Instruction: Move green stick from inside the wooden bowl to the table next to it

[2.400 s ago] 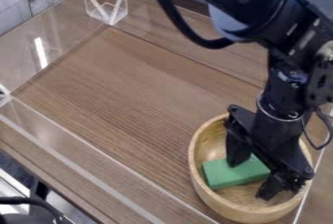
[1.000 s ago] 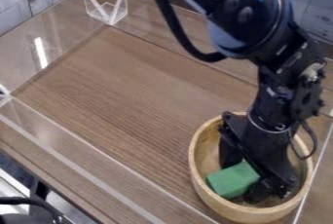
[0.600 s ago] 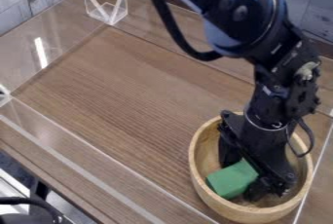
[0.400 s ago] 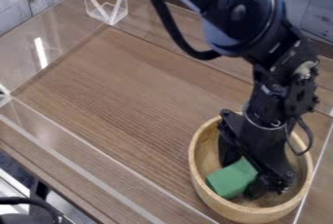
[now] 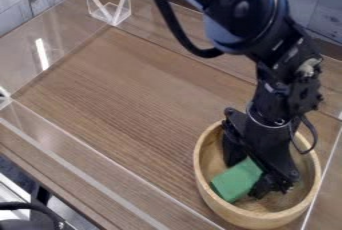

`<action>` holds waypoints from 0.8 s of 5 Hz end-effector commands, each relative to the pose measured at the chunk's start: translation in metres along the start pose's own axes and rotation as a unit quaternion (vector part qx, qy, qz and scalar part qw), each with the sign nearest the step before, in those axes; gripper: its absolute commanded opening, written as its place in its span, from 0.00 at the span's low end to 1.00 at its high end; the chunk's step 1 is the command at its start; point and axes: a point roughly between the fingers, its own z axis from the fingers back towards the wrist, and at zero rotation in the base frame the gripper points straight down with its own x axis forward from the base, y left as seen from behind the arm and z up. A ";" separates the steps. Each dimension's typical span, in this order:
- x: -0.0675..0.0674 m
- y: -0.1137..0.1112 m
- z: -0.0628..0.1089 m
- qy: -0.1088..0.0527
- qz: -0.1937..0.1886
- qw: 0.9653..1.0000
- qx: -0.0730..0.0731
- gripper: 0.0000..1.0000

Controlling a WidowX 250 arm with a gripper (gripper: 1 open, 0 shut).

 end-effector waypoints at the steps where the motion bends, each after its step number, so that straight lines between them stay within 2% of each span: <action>1: -0.004 0.014 -0.004 0.009 0.007 1.000 0.010 1.00; 4: -0.006 0.022 -0.004 0.015 0.012 1.000 0.015 1.00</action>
